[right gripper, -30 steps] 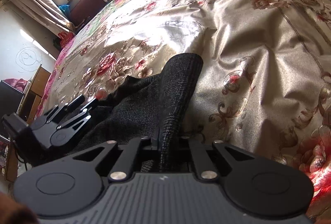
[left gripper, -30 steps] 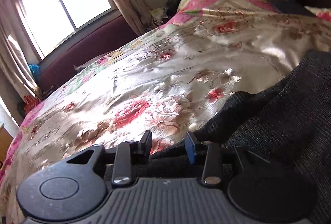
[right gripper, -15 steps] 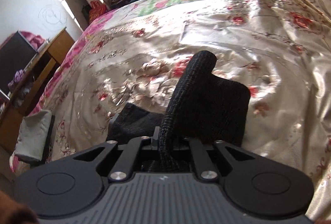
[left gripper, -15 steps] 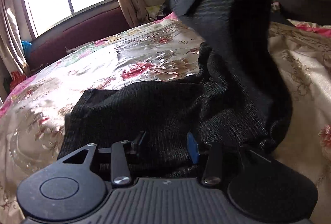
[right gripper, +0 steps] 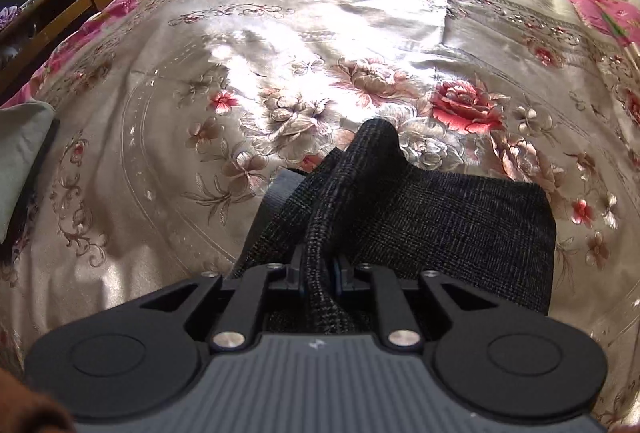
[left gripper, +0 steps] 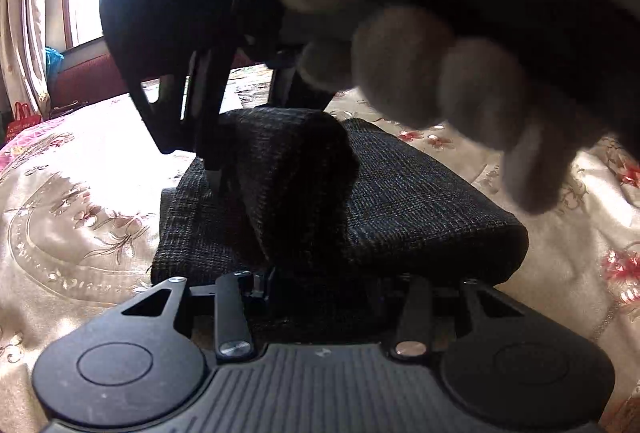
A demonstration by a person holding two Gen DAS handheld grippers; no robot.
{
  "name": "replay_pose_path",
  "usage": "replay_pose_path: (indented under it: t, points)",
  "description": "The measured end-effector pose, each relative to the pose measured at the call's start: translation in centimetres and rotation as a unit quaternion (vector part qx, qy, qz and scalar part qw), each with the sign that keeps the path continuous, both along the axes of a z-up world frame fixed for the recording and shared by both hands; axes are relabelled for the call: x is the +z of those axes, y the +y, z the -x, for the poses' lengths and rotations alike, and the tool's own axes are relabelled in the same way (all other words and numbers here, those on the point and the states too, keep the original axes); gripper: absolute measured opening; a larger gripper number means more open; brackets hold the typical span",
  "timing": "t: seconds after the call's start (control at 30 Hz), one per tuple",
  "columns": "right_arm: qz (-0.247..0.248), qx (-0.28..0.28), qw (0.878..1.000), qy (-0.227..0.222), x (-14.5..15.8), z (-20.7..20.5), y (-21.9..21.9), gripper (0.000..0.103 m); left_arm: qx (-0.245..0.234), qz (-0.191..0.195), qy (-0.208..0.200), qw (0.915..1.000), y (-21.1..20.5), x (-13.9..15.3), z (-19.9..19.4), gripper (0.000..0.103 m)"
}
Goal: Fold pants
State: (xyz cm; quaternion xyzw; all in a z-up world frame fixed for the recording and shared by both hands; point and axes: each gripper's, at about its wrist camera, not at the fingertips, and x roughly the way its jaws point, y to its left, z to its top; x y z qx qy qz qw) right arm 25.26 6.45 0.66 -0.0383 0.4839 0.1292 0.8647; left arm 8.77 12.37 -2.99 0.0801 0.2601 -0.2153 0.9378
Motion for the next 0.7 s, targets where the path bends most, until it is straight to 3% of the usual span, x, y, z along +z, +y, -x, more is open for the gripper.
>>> replay_pose_path:
  t: [0.07,0.13,0.2,0.33,0.47,0.6,0.7]
  points:
    - [-0.028,-0.036,0.999,0.012,-0.3,-1.0,-0.4,0.014,0.002,0.005,0.001,1.0000,0.4,0.1,-0.1,0.057]
    - [-0.044,-0.048,0.998,0.022,-0.4,-1.3,-0.2,0.031,0.004,0.011,0.008,0.9999,0.9,0.2,-0.3,0.057]
    - [-0.052,-0.009,0.998,0.022,0.0,-0.5,0.9,0.039,0.002,0.022,0.020,0.9995,1.5,0.1,-0.2,0.057]
    - [-0.182,0.016,0.983,0.019,2.0,0.1,0.7,0.033,0.012,0.021,0.027,0.9994,2.3,0.6,0.5,0.057]
    - [-0.135,0.012,0.990,-0.046,3.7,1.5,-2.1,0.035,0.048,-0.011,0.019,0.9986,4.3,1.0,2.9,0.059]
    - [-0.135,-0.022,0.989,-0.051,3.0,2.6,-8.2,0.036,0.097,-0.015,0.019,0.9950,7.0,1.8,5.1,0.059]
    - [-0.116,-0.048,0.991,-0.053,1.3,2.3,-10.9,0.038,0.097,-0.033,-0.024,0.9945,6.7,4.5,4.3,0.059]
